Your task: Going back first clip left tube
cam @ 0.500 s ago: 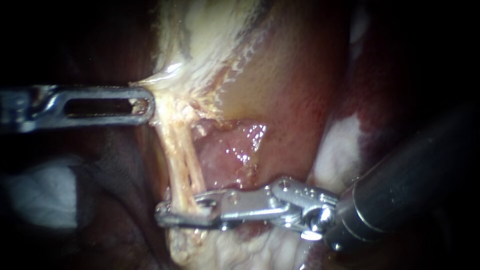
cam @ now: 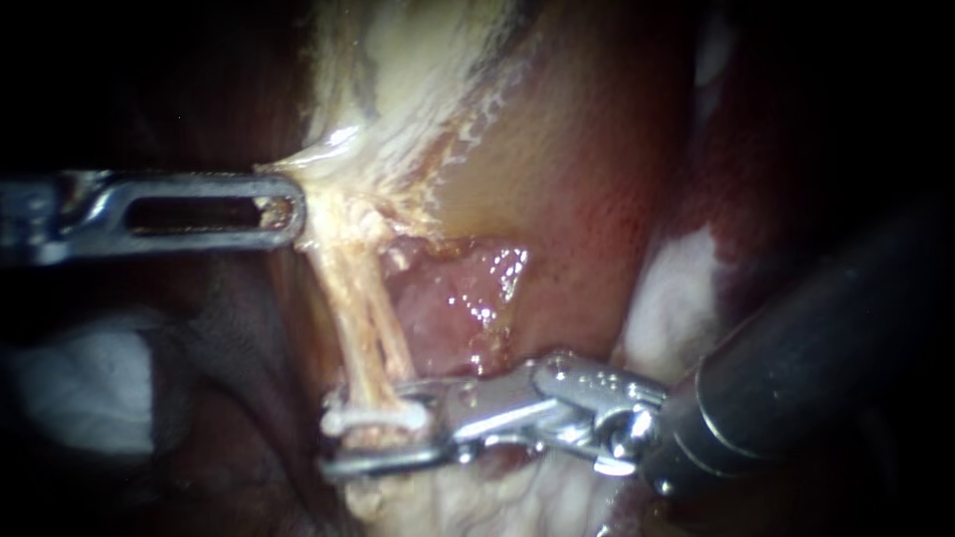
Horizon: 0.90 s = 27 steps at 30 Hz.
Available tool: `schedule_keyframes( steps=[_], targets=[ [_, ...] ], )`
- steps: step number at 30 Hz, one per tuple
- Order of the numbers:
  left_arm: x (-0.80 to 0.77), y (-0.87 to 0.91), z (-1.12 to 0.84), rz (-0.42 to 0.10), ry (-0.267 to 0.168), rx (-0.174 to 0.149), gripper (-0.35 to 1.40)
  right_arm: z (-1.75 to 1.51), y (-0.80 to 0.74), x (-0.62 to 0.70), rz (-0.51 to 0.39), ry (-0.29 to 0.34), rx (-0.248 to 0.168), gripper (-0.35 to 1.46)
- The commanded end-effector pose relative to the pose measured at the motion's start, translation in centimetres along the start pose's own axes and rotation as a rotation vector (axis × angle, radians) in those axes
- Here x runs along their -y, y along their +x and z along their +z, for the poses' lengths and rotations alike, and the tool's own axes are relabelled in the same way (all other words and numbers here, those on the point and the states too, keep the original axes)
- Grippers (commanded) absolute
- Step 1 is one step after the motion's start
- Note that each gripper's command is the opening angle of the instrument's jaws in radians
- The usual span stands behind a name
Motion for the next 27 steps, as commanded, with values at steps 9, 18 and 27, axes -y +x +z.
schedule_keyframes(
  steps=[9,18,27],
  targets=[
    [0.04,0.02,-0.02,-0.002,-0.002,0.002,-0.35,-0.08,0.13,-0.12,-0.174,-0.026,-0.042,0.6],
    [0.05,0.02,-0.03,-0.002,-0.003,0.002,-0.35,-0.13,0.16,-0.13,-0.236,-0.037,-0.041,0.6],
    [0.05,0.02,-0.04,-0.002,-0.003,0.002,-0.35,-0.29,0.17,-0.05,-0.247,-0.029,-0.039,0.6]
  ],
)
